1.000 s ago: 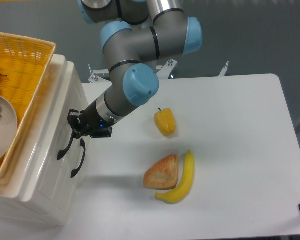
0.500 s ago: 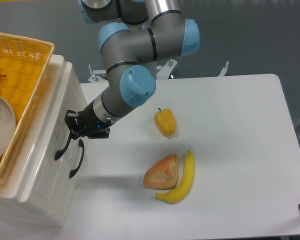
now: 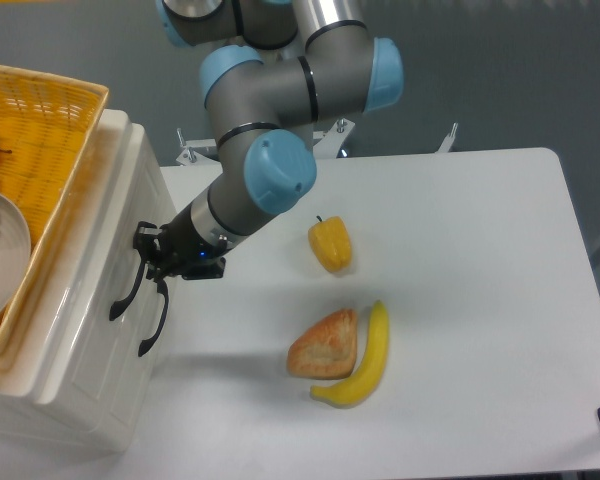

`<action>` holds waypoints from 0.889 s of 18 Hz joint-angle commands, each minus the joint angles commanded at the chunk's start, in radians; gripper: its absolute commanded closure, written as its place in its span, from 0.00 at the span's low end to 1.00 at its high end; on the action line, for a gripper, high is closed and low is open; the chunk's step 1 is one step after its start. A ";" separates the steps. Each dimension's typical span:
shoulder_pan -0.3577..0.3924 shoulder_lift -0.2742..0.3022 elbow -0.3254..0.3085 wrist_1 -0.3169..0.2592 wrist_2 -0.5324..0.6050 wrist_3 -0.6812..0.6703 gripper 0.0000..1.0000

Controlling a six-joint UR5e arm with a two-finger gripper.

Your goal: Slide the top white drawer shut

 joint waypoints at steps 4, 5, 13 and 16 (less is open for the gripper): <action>0.077 -0.003 0.002 0.006 0.046 0.009 0.79; 0.091 -0.008 0.002 0.020 0.061 0.021 0.79; 0.271 -0.029 0.008 0.080 0.250 0.107 0.77; 0.337 -0.029 0.009 0.089 0.278 0.188 0.70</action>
